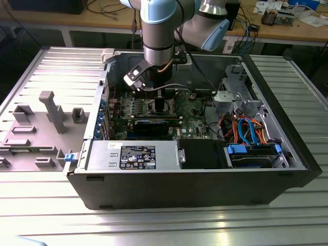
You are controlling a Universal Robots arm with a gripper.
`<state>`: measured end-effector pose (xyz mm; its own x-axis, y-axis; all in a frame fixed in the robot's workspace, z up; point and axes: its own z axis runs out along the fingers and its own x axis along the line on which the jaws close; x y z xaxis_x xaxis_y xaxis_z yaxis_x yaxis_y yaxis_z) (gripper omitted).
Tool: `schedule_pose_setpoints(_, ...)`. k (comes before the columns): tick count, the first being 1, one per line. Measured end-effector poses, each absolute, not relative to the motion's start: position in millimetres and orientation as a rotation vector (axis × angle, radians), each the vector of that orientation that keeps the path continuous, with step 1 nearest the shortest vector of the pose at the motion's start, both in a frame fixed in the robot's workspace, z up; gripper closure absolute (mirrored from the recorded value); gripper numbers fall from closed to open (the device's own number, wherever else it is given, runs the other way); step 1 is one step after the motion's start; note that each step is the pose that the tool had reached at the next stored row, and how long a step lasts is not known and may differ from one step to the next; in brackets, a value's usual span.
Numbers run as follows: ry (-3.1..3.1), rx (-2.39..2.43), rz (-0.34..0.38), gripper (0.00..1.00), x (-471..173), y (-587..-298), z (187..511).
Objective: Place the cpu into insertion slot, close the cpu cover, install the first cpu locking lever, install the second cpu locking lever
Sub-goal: 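Place the cpu into insertion slot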
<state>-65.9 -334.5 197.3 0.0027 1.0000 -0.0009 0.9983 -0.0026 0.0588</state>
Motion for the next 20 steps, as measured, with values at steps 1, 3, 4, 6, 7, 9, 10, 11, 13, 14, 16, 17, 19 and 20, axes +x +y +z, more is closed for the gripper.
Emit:
schedule_pose_setpoints(1,2.188,2.194,0.063,0.37,-66,-334,197)
schedule_pose_setpoints(3,2.188,2.195,0.062,0.37,-65,-334,197)
schedule_pose_setpoints(4,2.188,2.196,0.062,0.37,-64,-334,197)
schedule_pose_setpoints(6,2.188,2.195,0.062,0.37,-64,-334,197)
schedule_pose_setpoints(7,2.188,2.195,0.062,0.37,-64,-334,197)
schedule_pose_setpoints(9,2.188,2.195,0.062,0.29,-64,-334,197)
schedule_pose_setpoints(10,2.188,2.195,0.062,0.29,-64,-334,197)
schedule_pose_setpoints(11,2.188,2.195,0.062,0.29,-64,-334,198)
schedule_pose_setpoints(13,2.188,2.195,0.062,0.29,-64,-334,201)
schedule_pose_setpoints(14,2.188,2.195,0.062,0.29,-64,-334,203)
schedule_pose_setpoints(16,2.191,2.197,0.058,0.29,-64,-334,207)
schedule_pose_setpoints(17,2.194,2.201,0.05,0.38,-63,-334,209)
schedule_pose_setpoints(19,2.199,2.206,0.04,0.5,-61,-335,210)
schedule_pose_setpoints(20,2.203,2.21,0.03,0.62,-61,-334,212)
